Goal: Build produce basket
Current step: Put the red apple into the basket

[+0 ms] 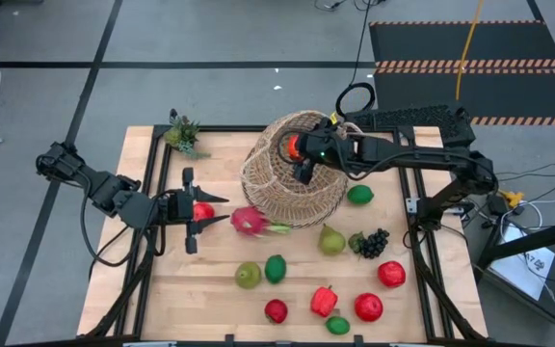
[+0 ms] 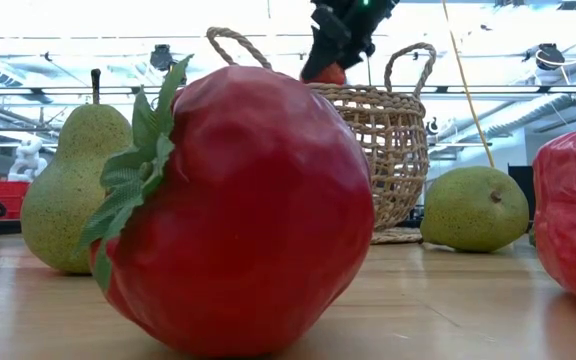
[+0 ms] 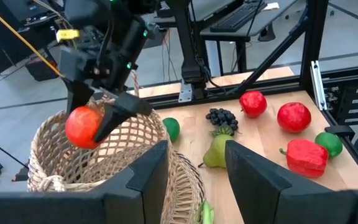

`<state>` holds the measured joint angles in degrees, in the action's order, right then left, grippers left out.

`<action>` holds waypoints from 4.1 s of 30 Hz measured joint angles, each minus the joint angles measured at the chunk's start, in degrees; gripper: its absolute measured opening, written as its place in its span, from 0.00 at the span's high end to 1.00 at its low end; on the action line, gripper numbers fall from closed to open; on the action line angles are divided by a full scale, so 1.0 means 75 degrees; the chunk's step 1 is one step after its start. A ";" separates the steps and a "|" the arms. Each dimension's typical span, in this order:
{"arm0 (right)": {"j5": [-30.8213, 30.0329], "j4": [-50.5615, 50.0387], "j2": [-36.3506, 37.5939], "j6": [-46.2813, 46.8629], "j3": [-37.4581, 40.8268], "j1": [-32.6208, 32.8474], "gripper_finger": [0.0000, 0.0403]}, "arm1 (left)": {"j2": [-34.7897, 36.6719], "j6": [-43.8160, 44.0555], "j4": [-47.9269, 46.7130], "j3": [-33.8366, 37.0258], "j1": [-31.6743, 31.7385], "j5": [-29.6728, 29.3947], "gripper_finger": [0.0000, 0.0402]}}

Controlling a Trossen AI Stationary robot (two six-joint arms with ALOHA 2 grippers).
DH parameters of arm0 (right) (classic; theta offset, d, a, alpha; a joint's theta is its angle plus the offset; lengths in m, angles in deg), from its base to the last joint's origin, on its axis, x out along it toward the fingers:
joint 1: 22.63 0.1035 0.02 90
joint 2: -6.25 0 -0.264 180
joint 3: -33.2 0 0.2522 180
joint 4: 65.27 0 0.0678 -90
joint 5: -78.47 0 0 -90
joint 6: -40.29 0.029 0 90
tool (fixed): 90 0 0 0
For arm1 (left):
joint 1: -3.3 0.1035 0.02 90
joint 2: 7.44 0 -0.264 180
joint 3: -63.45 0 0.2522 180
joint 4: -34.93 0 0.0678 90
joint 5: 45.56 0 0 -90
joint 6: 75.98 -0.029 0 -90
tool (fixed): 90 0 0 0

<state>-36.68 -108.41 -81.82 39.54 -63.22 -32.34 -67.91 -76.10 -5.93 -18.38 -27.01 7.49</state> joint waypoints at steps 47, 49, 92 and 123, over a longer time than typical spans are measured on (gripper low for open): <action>0.1201 0.1935 0.0009 0.0674 0.2128 -0.1162 0.18 | -0.0009 0.0032 -0.0017 0.0000 0.0000 0.0000 0.60; 0.1199 0.1928 0.0009 0.0830 0.2128 -0.1177 0.18 | -0.0009 0.0035 -0.0017 0.0000 0.0000 0.0000 0.60; 0.1546 0.1487 0.0070 0.1012 0.2128 -0.1141 0.09 | -0.0041 0.0085 -0.0027 0.0004 0.0000 0.0003 0.60; -0.0887 0.2290 0.2293 0.0716 0.2117 0.3963 0.09 | -0.0043 0.1444 -0.1317 0.0004 0.0000 0.0007 0.60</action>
<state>-43.33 -91.24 -64.63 44.91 -47.34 -2.62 -68.23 -65.27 -15.81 -18.35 -27.01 7.54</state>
